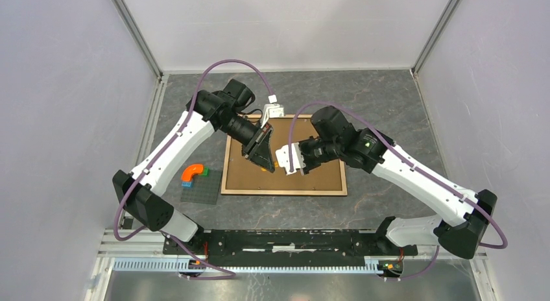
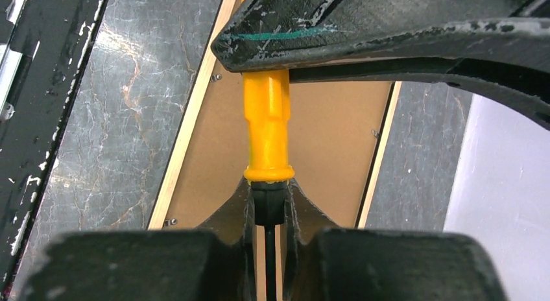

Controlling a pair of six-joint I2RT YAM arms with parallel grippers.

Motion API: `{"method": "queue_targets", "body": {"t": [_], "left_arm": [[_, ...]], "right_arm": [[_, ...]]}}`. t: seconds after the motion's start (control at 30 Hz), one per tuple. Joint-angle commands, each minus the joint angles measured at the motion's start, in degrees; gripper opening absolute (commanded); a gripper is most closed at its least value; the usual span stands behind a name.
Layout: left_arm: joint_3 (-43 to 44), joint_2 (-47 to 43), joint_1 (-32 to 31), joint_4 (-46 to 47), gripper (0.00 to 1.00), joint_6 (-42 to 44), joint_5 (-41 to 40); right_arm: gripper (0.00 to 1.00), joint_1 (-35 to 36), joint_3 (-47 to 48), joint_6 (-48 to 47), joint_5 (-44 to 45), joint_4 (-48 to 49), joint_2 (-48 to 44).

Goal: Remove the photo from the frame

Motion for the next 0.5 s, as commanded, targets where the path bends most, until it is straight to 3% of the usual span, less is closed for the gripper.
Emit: {"method": "queue_targets", "body": {"t": [0.0, 0.03, 0.1, 0.2, 0.33, 0.47], "left_arm": [[1.9, -2.4, 0.9, 2.6, 0.45, -0.2, -0.8], [1.4, -3.3, 2.2, 4.3, 0.69, -1.4, -1.4], [-0.9, -7.1, 6.3, 10.9, 0.99, -5.1, -1.5], [-6.6, -14.9, 12.3, 25.8, 1.00, -12.2, -1.8], [-15.7, -24.2, 13.7, 44.2, 1.00, -21.2, -3.7], [-19.3, -26.3, 13.1, 50.6, 1.00, -21.8, -2.1]], "right_arm": [[0.00, 0.4, 0.1, 3.3, -0.3, 2.4, -1.2], [0.00, 0.2, 0.1, 4.7, 0.0, 2.5, -1.2], [0.00, -0.7, -0.2, 8.3, -0.7, 2.2, -1.0], [0.00, -6.7, -1.3, 17.4, -8.1, 4.0, -1.2], [0.00, -14.1, -2.4, 31.3, -23.5, 8.3, 0.5], [0.00, -17.1, -5.6, 40.2, -32.5, 14.4, 0.6]]}}
